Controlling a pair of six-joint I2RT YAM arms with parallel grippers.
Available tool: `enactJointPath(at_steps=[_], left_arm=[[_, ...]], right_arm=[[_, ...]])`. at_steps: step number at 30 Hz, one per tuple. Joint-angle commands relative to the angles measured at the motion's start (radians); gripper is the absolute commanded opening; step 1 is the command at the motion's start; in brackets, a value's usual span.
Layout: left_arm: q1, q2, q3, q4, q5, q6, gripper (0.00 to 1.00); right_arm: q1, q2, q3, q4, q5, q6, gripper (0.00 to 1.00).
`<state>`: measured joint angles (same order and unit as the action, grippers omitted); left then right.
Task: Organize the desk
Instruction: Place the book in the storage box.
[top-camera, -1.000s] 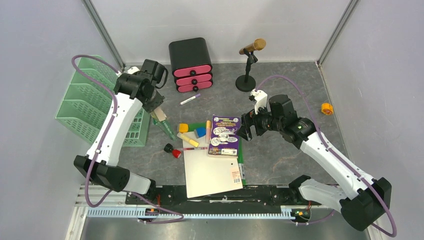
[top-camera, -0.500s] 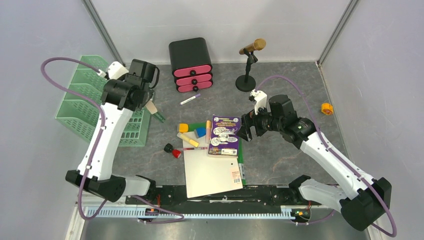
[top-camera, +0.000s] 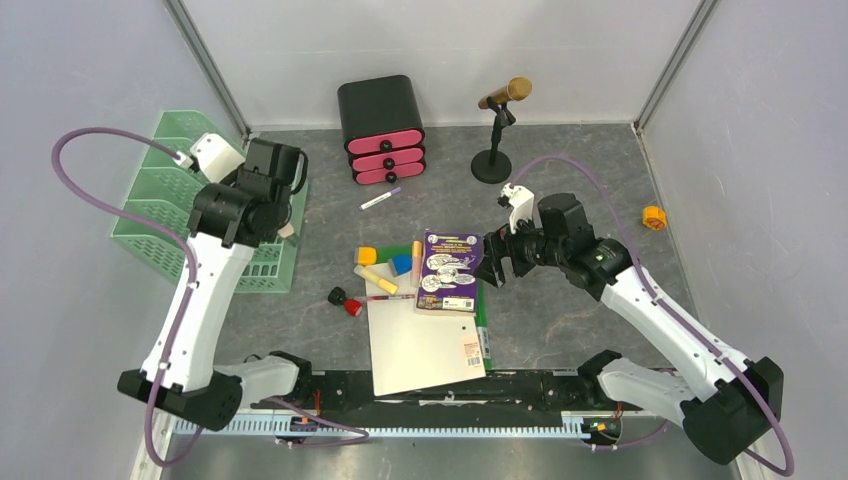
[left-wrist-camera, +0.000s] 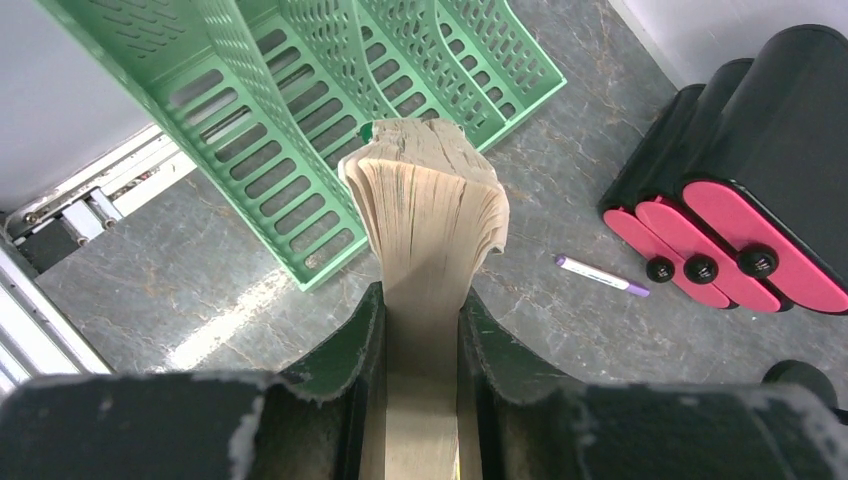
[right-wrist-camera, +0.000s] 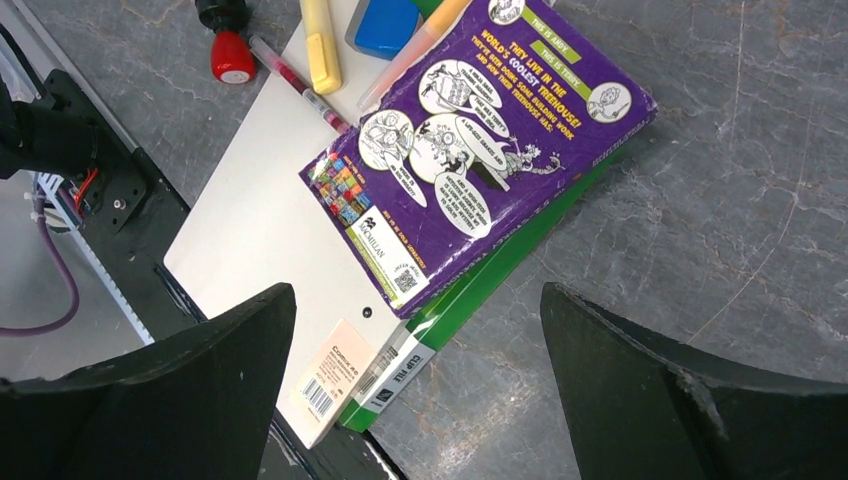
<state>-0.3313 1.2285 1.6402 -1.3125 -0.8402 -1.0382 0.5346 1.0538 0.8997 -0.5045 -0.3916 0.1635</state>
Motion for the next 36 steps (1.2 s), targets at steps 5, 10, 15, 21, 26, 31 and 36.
enactJointPath(at_steps=[5, 10, 15, 21, 26, 31, 36], left_arm=[[0.007, -0.199, -0.169, 0.231, -0.101, 0.077, 0.02], [0.013, -0.195, -0.185, 0.221, -0.105, 0.091, 0.02], [0.022, -0.201, -0.187, 0.178, -0.160, 0.048, 0.02], [0.037, -0.236, -0.235, 0.181, -0.198, 0.023, 0.02], [0.063, -0.255, -0.274, 0.215, -0.212, 0.047, 0.02], [0.088, -0.252, -0.267, 0.194, -0.208, 0.030, 0.02], [0.095, -0.292, -0.294, 0.157, -0.252, -0.050, 0.02]], right_arm=[[-0.001, -0.042, -0.060, 0.024, -0.026, 0.037, 0.98], [0.000, -0.057, -0.056, 0.057, -0.018, 0.057, 0.98], [-0.001, -0.065, -0.062, 0.055, -0.013, 0.056, 0.98], [0.000, -0.069, -0.078, 0.063, -0.023, 0.056, 0.98], [-0.001, -0.066, -0.088, 0.071, -0.025, 0.060, 0.98], [-0.001, -0.067, -0.099, 0.076, -0.016, 0.060, 0.98], [-0.001, -0.059, -0.102, 0.073, -0.015, 0.054, 0.98]])
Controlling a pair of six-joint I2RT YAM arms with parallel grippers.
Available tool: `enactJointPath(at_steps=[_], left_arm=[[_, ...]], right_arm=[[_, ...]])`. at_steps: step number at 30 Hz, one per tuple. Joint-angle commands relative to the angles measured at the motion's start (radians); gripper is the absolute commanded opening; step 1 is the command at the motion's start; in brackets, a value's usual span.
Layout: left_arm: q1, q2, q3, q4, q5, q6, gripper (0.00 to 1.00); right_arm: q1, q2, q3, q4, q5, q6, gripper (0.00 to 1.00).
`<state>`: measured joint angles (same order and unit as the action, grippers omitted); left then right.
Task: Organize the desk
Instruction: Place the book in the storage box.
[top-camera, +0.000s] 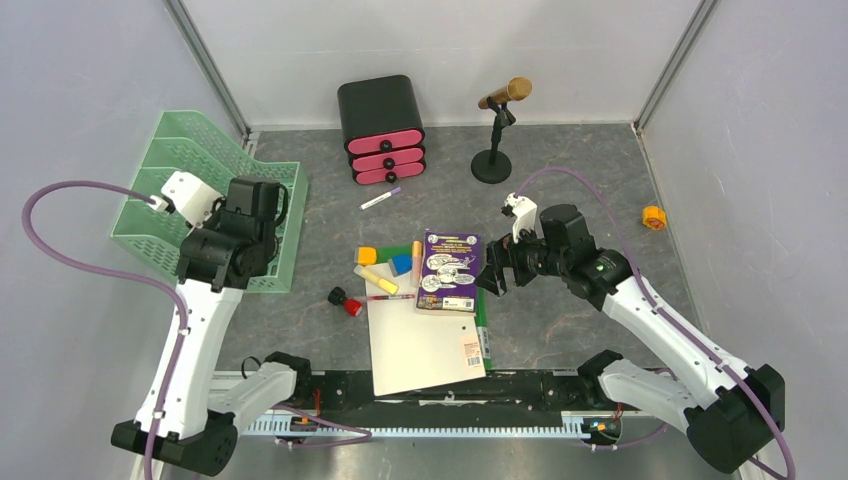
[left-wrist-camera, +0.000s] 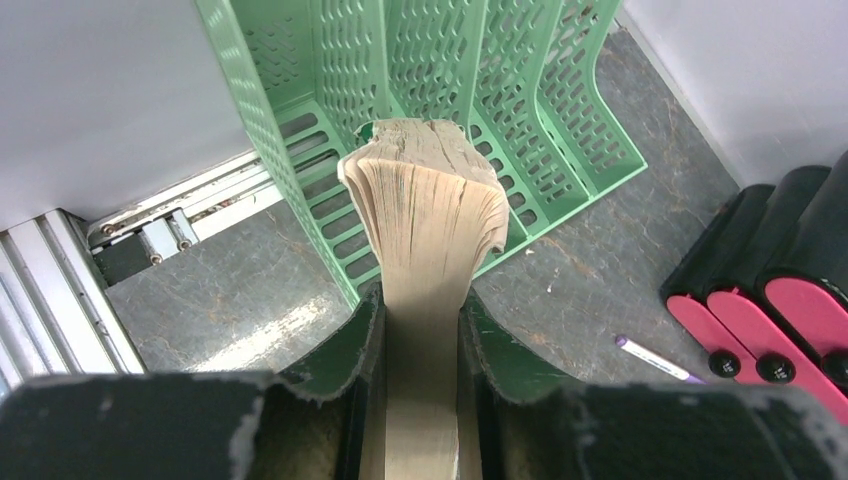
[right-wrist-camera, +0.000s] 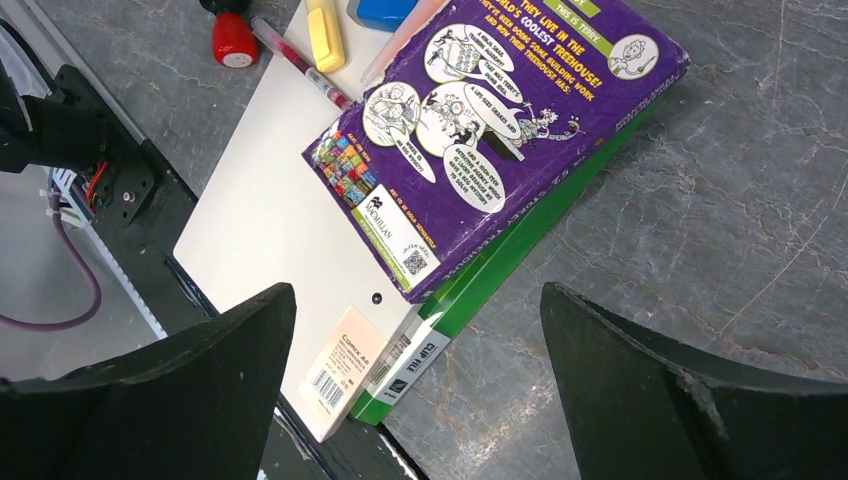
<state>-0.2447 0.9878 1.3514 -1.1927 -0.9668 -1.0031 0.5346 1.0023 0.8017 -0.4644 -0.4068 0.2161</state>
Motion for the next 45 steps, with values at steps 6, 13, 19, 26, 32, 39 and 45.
enactJointPath(at_steps=[6, 13, 19, 26, 32, 39, 45], left_arm=[[0.016, -0.083, -0.029, 0.034, -0.153, -0.088, 0.02], [0.027, -0.093, -0.026, -0.001, -0.187, -0.128, 0.02], [0.034, -0.097, -0.029, -0.022, -0.198, -0.157, 0.02], [0.048, -0.079, -0.025, -0.065, -0.202, -0.238, 0.02], [0.077, -0.015, -0.003, -0.106, -0.193, -0.275, 0.02], [0.138, 0.045, -0.007, -0.028, -0.106, -0.196, 0.02], [0.214, 0.096, -0.007, 0.073, 0.010, -0.073, 0.02]], right_arm=[[-0.001, 0.009, -0.006, 0.030, -0.003, -0.006, 0.98], [0.000, 0.016, -0.006, 0.032, -0.008, -0.010, 0.98], [-0.002, 0.019, -0.012, 0.036, -0.011, -0.006, 0.98], [0.000, 0.025, -0.014, 0.039, -0.011, -0.008, 0.98], [-0.001, 0.023, -0.015, 0.035, -0.002, -0.010, 0.98], [-0.001, 0.028, -0.013, 0.030, -0.001, -0.013, 0.98], [0.000, 0.029, -0.013, 0.024, 0.006, -0.018, 0.98]])
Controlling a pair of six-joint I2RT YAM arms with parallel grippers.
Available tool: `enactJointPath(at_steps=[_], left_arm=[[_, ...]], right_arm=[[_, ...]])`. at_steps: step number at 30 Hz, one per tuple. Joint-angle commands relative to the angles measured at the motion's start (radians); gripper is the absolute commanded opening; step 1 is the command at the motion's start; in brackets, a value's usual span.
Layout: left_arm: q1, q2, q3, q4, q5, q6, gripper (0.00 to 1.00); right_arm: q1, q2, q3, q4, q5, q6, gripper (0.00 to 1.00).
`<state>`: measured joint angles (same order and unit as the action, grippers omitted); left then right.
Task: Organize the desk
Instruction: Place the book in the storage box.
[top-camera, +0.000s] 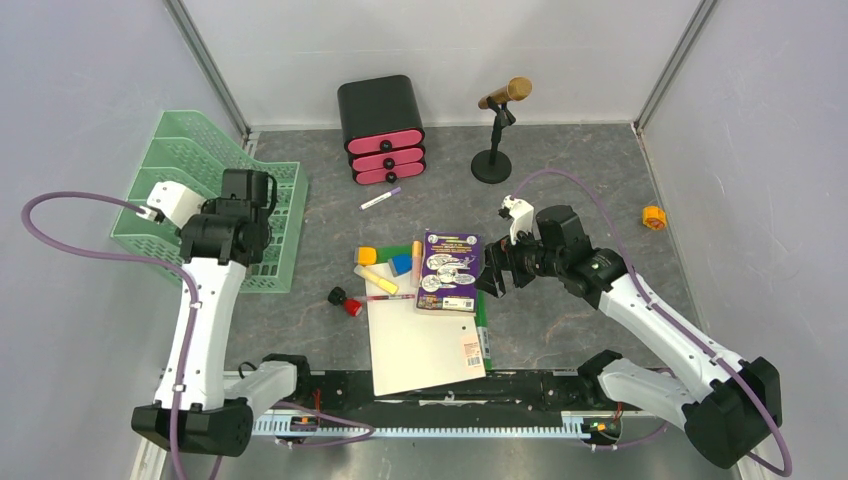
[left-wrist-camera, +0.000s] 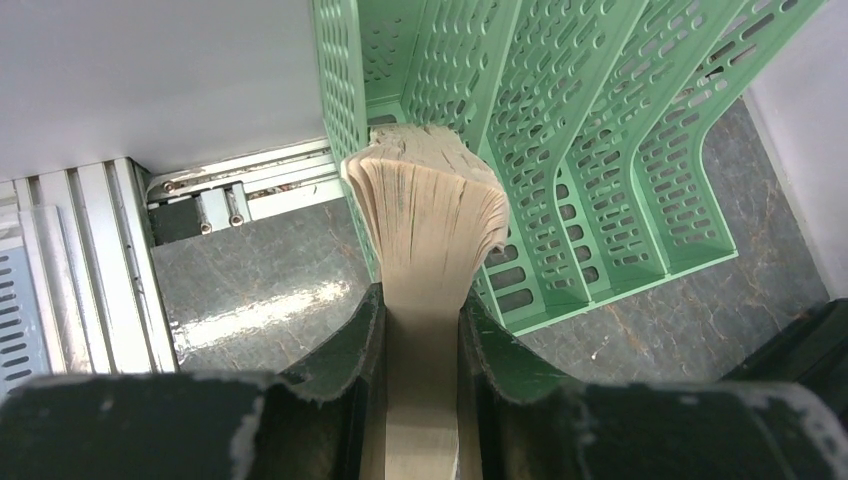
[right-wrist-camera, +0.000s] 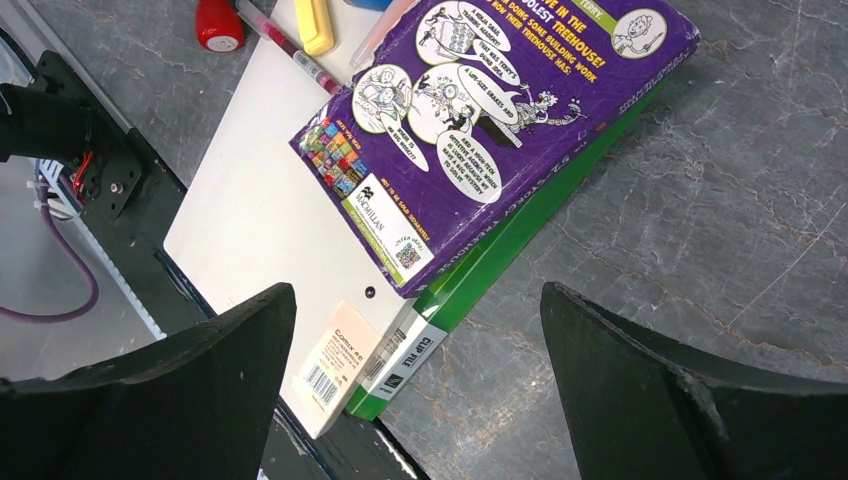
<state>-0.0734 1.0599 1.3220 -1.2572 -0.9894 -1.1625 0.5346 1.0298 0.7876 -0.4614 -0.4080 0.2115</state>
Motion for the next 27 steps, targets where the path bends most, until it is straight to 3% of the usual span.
enactJointPath(at_steps=[1, 10, 27], left_arm=[[0.056, 0.029, 0.021, 0.161, 0.054, 0.127, 0.02], [0.152, 0.056, 0.050, 0.308, 0.168, 0.328, 0.02], [0.171, 0.041, 0.144, 0.354, 0.104, 0.388, 0.02]], right_arm=[[-0.002, 0.004, 0.001, 0.020, 0.004, -0.013, 0.98], [-0.001, 0.022, 0.019, 0.007, 0.007, -0.023, 0.98], [-0.001, 0.064, 0.050, -0.025, -0.004, -0.039, 0.98]])
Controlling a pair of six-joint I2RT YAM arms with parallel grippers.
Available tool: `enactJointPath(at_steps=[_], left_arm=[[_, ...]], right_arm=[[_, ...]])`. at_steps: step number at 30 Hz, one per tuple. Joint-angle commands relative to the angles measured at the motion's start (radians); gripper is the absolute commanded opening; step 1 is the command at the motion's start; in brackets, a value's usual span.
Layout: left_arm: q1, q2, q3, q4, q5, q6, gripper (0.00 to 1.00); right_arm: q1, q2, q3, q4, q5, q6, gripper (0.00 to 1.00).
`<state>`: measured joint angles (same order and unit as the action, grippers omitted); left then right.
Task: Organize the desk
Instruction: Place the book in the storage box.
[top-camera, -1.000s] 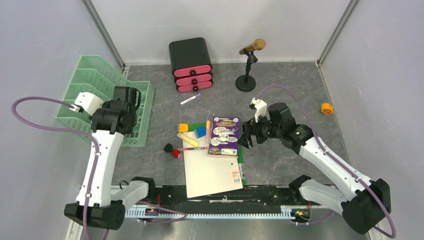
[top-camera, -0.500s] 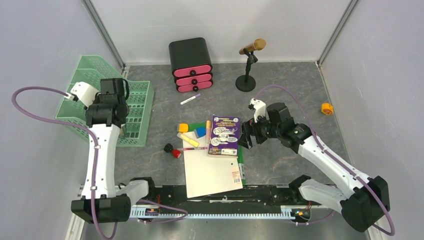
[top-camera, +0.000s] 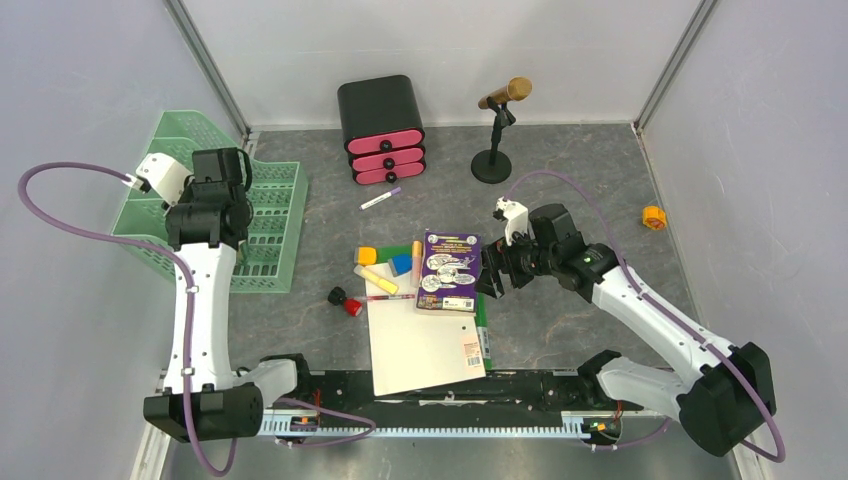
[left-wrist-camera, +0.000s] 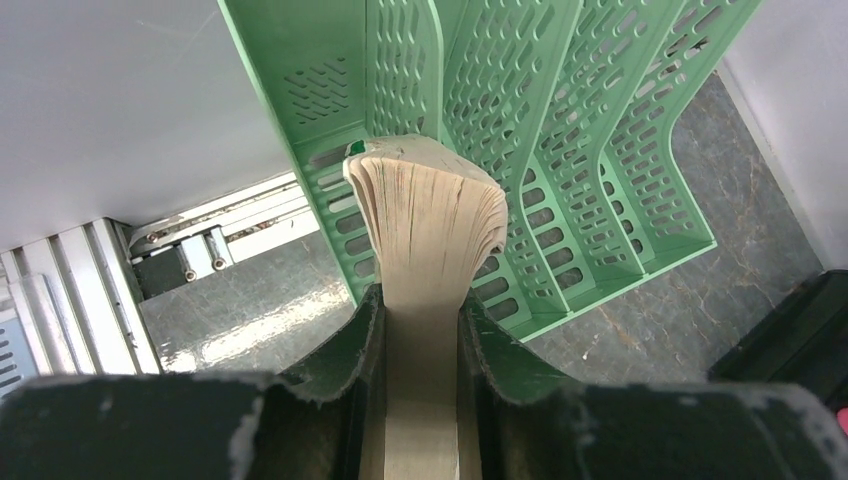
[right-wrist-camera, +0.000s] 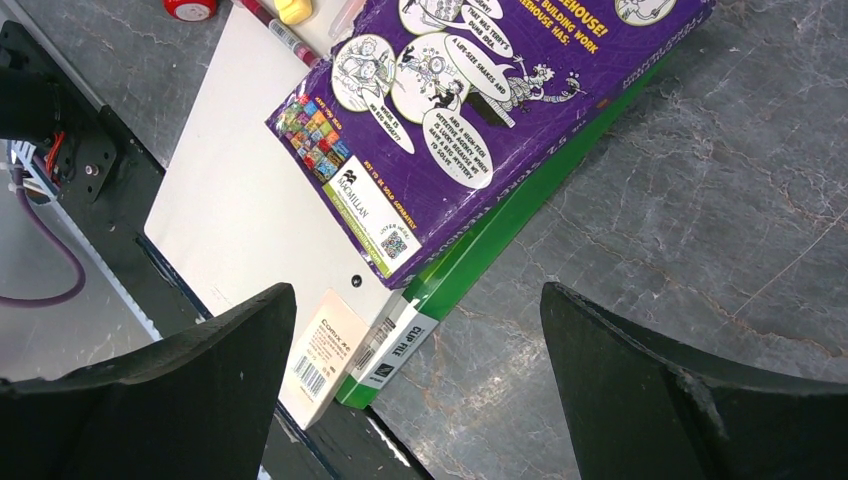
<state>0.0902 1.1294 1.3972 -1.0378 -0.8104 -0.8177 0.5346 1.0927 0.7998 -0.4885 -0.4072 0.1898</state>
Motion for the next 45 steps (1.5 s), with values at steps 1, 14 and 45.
enactJointPath(at_steps=[1, 14, 45], left_arm=[[0.010, -0.028, 0.069, 0.129, -0.080, 0.040, 0.02], [0.070, -0.062, -0.008, 0.045, -0.114, -0.090, 0.02], [0.099, 0.051, -0.121, -0.039, -0.038, -0.522, 0.02]], right_arm=[[0.000, 0.003, 0.038, 0.002, -0.005, -0.017, 0.98], [-0.002, 0.029, 0.045, -0.028, -0.020, -0.049, 0.98], [-0.001, 0.104, 0.126, -0.164, -0.031, -0.097, 0.98]])
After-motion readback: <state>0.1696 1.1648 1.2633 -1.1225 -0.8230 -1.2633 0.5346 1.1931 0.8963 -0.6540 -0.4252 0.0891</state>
